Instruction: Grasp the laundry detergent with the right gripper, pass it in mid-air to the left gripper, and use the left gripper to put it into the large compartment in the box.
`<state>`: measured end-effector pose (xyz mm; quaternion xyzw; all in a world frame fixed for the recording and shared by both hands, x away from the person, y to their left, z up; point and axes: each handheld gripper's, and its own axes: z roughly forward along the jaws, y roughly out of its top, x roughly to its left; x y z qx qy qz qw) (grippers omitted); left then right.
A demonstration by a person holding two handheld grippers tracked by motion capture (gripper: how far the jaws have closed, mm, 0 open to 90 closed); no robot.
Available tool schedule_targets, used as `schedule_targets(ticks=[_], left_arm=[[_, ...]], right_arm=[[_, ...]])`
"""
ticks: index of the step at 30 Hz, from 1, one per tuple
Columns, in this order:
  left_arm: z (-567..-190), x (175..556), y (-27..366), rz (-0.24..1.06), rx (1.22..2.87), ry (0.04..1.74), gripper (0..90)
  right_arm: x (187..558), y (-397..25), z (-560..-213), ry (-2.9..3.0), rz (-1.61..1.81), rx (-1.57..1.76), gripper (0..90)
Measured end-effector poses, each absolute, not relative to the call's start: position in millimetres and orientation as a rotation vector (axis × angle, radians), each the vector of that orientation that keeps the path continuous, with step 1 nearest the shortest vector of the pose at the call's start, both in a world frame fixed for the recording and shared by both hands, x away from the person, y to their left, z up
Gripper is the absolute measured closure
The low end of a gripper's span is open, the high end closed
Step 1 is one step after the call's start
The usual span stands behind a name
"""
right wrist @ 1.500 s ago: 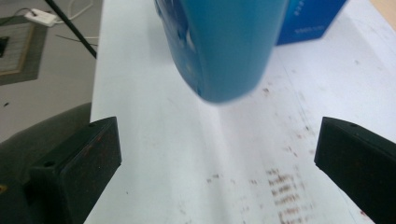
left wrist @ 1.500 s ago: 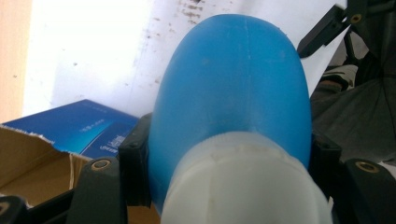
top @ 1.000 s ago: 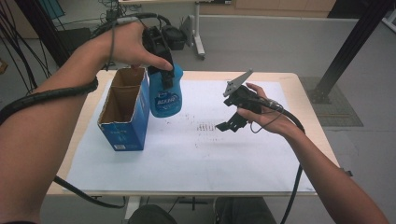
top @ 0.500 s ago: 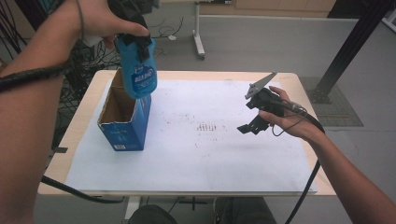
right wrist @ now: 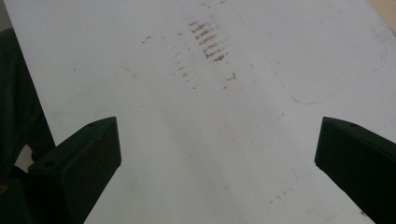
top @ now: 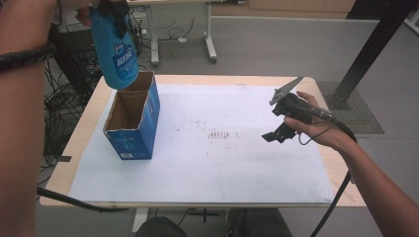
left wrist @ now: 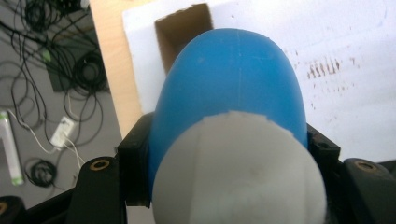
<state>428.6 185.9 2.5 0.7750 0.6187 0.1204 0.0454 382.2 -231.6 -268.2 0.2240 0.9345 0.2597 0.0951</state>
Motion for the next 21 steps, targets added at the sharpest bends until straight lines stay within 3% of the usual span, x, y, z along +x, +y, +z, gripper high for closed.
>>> schedule_targets(ticks=[11, 21], left_arm=[[8, 436, 197, 0.356, 2.197, 2.075, 36.9], [-11, 445, 206, 0.33, 2.114, 2.158, 36.9]], right_arm=[[380, -239, -262, 2.748, 0.712, 0.728, 0.4], [380, -245, -266, 2.732, 0.713, 0.76, 0.4]])
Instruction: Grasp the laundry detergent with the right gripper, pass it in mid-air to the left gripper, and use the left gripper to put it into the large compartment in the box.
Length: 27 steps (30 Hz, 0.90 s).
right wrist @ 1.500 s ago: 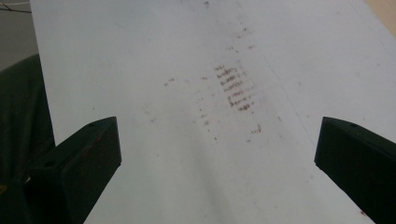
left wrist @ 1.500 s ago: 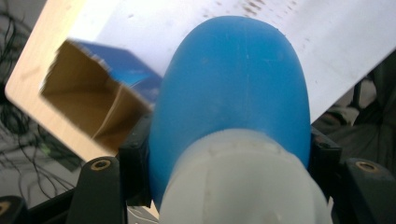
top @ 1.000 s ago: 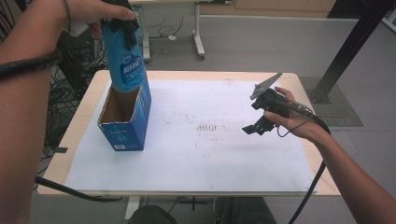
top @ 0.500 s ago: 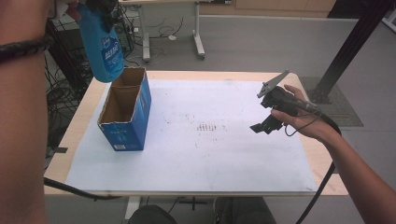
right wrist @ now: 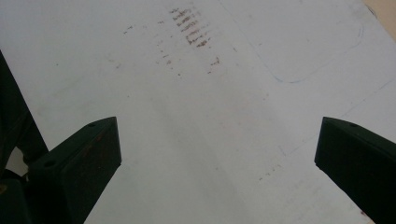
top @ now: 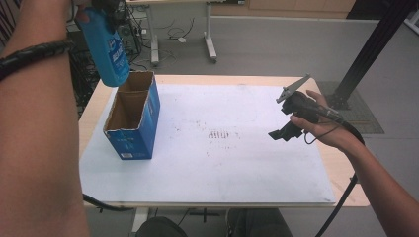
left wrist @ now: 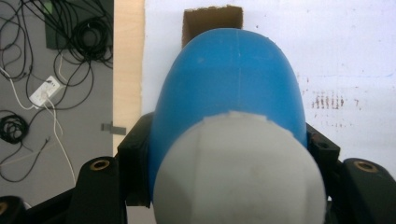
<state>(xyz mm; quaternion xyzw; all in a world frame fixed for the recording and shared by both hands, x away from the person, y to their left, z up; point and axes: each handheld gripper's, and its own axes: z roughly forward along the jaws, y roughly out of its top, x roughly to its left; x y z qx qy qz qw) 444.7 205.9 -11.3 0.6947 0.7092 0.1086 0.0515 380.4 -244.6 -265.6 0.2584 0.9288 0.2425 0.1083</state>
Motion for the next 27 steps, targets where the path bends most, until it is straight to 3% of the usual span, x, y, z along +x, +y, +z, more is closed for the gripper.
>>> schedule_targets(ticks=[27], left_arm=[[-83, 457, 223, 0.273, 2.101, 2.21, 36.9]], right_arm=[[382, -238, -271, 2.739, 0.692, 0.74, 0.4]])
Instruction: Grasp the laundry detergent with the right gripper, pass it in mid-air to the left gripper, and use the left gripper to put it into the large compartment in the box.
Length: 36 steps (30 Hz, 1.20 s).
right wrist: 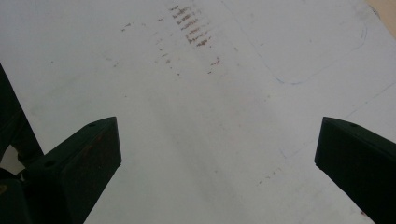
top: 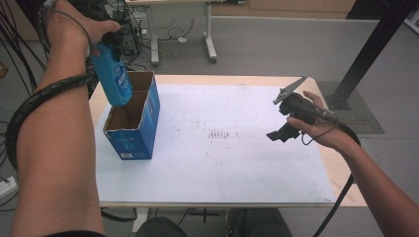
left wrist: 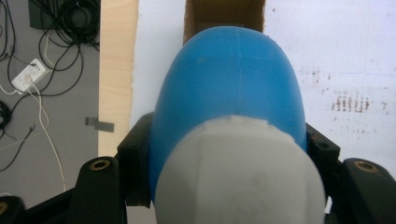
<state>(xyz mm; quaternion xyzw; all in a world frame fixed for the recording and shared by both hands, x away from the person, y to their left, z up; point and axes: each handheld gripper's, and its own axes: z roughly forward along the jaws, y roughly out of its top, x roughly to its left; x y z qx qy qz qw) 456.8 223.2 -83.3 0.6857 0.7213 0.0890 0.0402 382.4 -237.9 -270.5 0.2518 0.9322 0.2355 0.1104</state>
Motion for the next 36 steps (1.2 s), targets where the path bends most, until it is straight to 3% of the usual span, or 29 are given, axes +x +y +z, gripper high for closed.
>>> schedule_targets(ticks=[36], left_arm=[[-198, 463, 230, 0.196, 2.118, 2.212, 36.9]], right_arm=[[384, -235, -283, 2.747, 0.657, 0.736, 0.3]])
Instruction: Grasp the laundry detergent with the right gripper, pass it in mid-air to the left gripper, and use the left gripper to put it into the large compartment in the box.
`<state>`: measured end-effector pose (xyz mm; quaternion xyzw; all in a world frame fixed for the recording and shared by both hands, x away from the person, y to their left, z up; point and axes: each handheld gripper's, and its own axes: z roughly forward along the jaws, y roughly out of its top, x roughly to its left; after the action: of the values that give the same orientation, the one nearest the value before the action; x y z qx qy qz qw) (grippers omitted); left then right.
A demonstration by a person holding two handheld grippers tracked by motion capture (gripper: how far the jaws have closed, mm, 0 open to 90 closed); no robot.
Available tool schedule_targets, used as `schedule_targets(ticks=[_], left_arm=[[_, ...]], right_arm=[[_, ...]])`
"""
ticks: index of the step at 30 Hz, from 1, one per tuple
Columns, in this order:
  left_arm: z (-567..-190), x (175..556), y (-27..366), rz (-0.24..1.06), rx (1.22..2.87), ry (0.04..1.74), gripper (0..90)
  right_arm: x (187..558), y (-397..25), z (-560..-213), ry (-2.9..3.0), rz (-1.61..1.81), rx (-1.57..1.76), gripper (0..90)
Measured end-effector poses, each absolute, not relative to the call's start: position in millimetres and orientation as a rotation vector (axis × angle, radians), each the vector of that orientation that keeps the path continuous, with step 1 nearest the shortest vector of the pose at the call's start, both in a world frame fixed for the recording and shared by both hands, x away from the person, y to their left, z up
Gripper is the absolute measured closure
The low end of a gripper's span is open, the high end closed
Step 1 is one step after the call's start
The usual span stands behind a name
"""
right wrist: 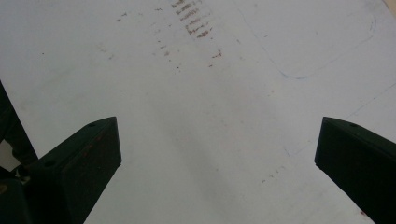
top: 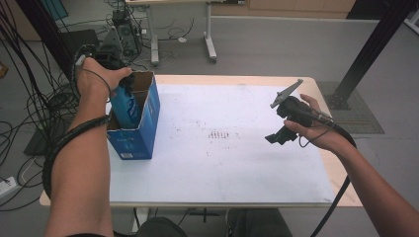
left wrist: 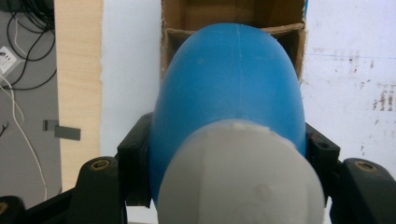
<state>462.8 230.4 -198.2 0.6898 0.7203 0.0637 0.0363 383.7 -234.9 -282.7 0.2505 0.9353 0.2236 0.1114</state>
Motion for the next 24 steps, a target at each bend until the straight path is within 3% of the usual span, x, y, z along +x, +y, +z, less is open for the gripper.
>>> schedule_targets(ticks=[24], left_arm=[[-254, 464, 224, 0.201, 2.152, 2.169, 36.9]], right_arm=[[387, -234, -293, 2.761, 0.616, 0.746, 0.4]])
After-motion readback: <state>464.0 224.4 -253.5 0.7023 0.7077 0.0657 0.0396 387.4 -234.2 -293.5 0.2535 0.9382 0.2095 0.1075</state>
